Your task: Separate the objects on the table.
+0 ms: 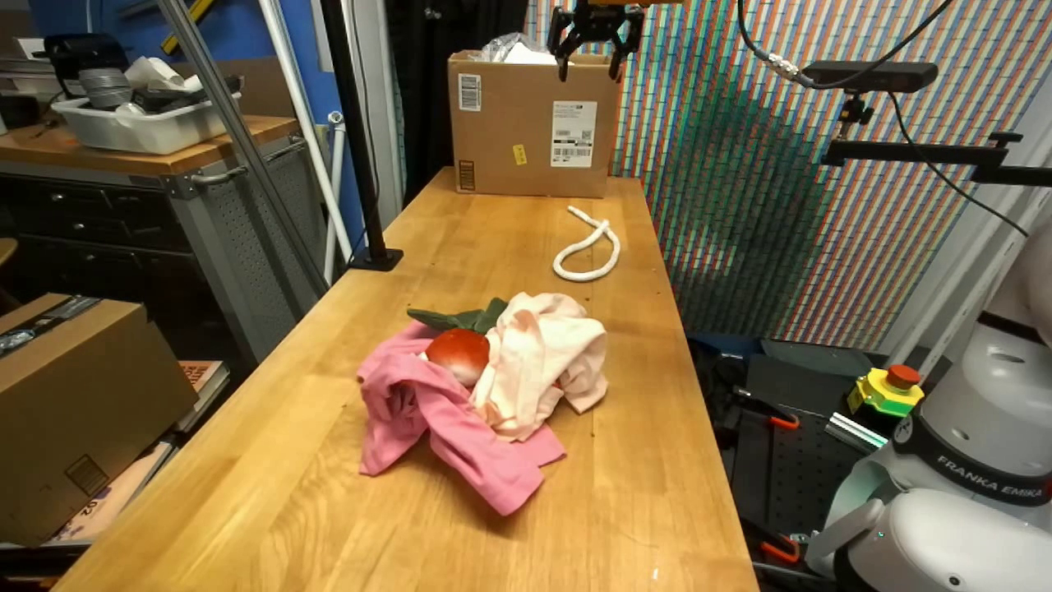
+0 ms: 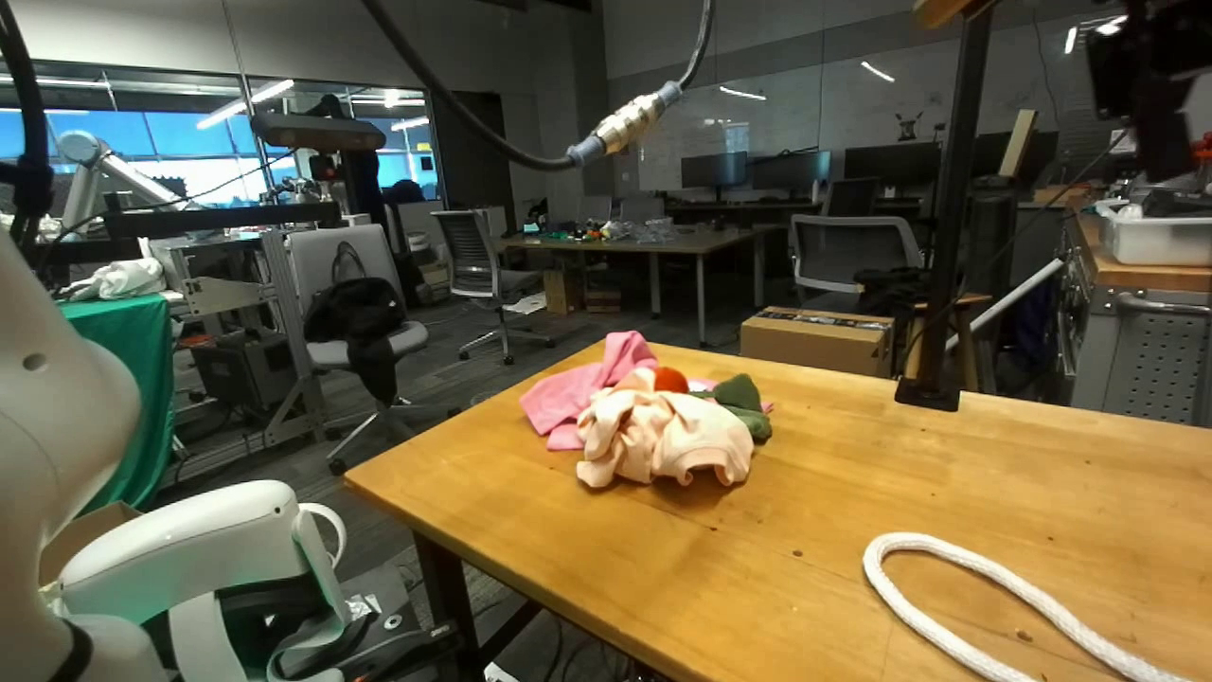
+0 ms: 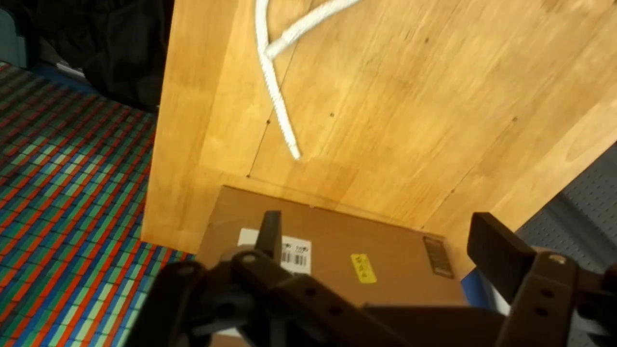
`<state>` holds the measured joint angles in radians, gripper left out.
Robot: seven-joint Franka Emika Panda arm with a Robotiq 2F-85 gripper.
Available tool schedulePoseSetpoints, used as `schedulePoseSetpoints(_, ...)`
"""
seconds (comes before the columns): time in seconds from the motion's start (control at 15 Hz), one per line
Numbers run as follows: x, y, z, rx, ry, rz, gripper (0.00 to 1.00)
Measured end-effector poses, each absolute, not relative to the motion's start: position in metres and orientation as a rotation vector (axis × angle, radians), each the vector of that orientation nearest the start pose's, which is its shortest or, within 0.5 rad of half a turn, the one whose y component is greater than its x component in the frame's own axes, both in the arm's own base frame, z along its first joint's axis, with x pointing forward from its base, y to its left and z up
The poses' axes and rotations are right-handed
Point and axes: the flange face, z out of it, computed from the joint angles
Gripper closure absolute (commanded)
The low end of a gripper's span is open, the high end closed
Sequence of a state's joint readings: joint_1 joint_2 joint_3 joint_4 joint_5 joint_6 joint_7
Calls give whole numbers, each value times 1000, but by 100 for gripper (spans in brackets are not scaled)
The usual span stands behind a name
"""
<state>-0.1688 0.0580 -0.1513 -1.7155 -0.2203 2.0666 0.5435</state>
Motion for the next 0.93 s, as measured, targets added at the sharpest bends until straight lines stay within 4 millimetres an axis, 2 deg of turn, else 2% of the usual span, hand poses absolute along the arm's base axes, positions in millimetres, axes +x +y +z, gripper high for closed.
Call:
schedulePoseSetpoints(0.2, 571, -146, 563, -3066, 1037, -356, 0)
schedulePoseSetpoints(0.47, 552, -76, 540, -3080, 745, -141, 0)
schedulePoseSetpoints(0.73, 523, -27, 504, -3087, 441, 46, 0)
schedulePoseSetpoints(0.93, 505, 2, 467, -3103, 208, 186, 0)
